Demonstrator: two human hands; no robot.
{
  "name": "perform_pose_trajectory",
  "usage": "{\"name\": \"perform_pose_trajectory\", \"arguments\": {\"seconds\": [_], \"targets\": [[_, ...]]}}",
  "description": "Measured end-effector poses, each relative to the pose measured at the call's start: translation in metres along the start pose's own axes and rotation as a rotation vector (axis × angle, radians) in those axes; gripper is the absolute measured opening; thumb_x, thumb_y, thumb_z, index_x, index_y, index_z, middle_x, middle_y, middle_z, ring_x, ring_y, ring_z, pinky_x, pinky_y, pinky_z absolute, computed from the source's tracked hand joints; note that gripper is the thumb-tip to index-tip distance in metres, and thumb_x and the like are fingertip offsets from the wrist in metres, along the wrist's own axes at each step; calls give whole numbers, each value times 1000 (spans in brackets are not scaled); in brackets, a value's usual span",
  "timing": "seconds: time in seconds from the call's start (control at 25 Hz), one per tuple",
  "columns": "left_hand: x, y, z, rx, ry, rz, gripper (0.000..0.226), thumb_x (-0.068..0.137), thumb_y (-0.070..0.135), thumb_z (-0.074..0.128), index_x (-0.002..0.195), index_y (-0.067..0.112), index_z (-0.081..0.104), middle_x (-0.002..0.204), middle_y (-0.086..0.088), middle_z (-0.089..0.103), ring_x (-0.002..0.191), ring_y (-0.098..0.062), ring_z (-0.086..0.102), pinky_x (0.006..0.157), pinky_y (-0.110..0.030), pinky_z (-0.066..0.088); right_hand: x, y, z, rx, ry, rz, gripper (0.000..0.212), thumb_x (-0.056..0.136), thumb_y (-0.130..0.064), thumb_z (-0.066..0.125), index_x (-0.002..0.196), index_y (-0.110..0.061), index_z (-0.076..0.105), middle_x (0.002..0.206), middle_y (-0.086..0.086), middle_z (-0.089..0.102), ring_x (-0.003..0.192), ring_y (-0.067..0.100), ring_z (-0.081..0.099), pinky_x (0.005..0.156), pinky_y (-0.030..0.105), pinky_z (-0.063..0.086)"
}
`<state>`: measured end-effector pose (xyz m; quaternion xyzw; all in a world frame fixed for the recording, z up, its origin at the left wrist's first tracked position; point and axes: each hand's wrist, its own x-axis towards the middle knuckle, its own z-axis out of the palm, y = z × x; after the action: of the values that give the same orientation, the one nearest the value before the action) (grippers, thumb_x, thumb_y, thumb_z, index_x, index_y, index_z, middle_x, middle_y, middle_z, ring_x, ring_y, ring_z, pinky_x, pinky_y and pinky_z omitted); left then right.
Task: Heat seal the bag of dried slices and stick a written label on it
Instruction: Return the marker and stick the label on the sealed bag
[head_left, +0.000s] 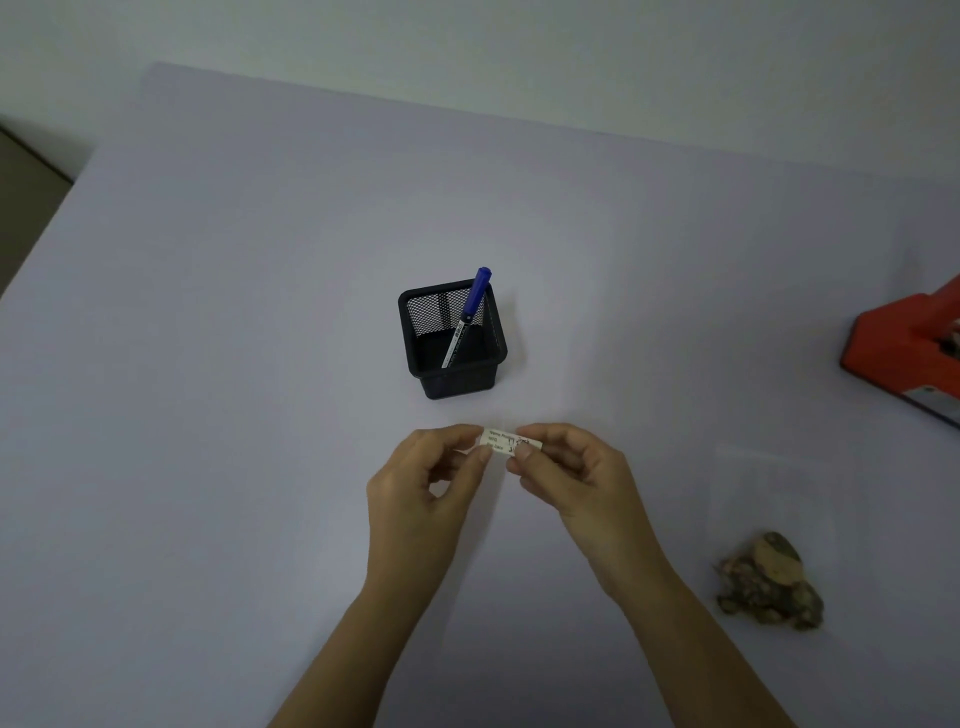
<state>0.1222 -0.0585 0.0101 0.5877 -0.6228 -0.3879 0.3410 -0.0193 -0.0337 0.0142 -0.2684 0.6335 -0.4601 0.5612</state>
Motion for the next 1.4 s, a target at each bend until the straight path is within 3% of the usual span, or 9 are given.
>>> {"name": "perform_pose_trajectory", "arguments": {"seconds": [0.12, 0.32, 0.44, 0.68, 0.92, 1.12, 1.28, 1.4], "targets": [[-2, 1, -1, -17, 24, 9, 22, 82, 15, 67, 96, 31, 64, 87, 20, 64, 84, 0, 61, 71, -6, 48, -4, -6, 1, -10, -43, -28, 13, 86, -11, 62, 95, -19, 68, 85, -3, 75, 83, 11, 71, 74, 20, 55], [-1, 9, -3, -267, -62, -214, 19, 75, 33, 64, 93, 29, 67, 82, 12, 71, 80, -6, 66, 71, -13, 52, -7, -10, 1, -66, -57, -60, 15, 86, -11, 62, 94, -23, 67, 86, -3, 73, 82, 11, 71, 74, 20, 55], [0, 10, -4, -292, -68, -229, 14, 77, 26, 66, 90, 23, 66, 80, 8, 71, 77, -6, 68, 72, -16, 55, -7, -10, 1, -69, -54, -61, 16, 86, -11, 62, 92, -24, 68, 85, -4, 74, 82, 11, 71, 74, 22, 55], [-3, 15, -1, -350, -78, -206, 13, 80, 20, 65, 92, 26, 64, 78, 4, 73, 76, -9, 70, 73, -18, 56, -7, -9, 1, -104, -43, -80, 14, 85, -15, 64, 96, -20, 70, 90, -3, 73, 84, 11, 70, 79, 27, 57], [-7, 11, 0, -212, 0, -47, 20, 82, 30, 65, 102, 29, 68, 86, 13, 73, 84, -7, 69, 75, -15, 54, -7, -10, 4, -51, -39, -93, 16, 85, -11, 64, 97, -19, 70, 88, -2, 74, 84, 10, 70, 76, 21, 55], [-8, 6, 0, -76, 78, 143, 24, 82, 28, 62, 104, 21, 67, 95, 15, 68, 87, -1, 66, 77, -10, 51, -5, -10, 5, -47, -54, -95, 16, 85, -12, 64, 98, -18, 70, 89, 0, 74, 85, 12, 70, 80, 25, 56], [-6, 6, 1, -126, 93, 63, 15, 83, 29, 68, 97, 25, 67, 89, 13, 70, 82, -3, 67, 74, -10, 51, -4, -10, 5, -113, -58, -137, 14, 85, -12, 64, 96, -19, 71, 88, -2, 74, 83, 11, 70, 79, 23, 56], [-2, 7, 2, -173, 41, -57, 12, 81, 32, 57, 91, 32, 64, 85, 12, 69, 80, -5, 66, 71, -14, 52, -5, -12, 3, -199, -69, -202, 13, 85, -14, 65, 94, -21, 70, 76, -10, 72, 72, 7, 69, 66, 17, 54]]}}
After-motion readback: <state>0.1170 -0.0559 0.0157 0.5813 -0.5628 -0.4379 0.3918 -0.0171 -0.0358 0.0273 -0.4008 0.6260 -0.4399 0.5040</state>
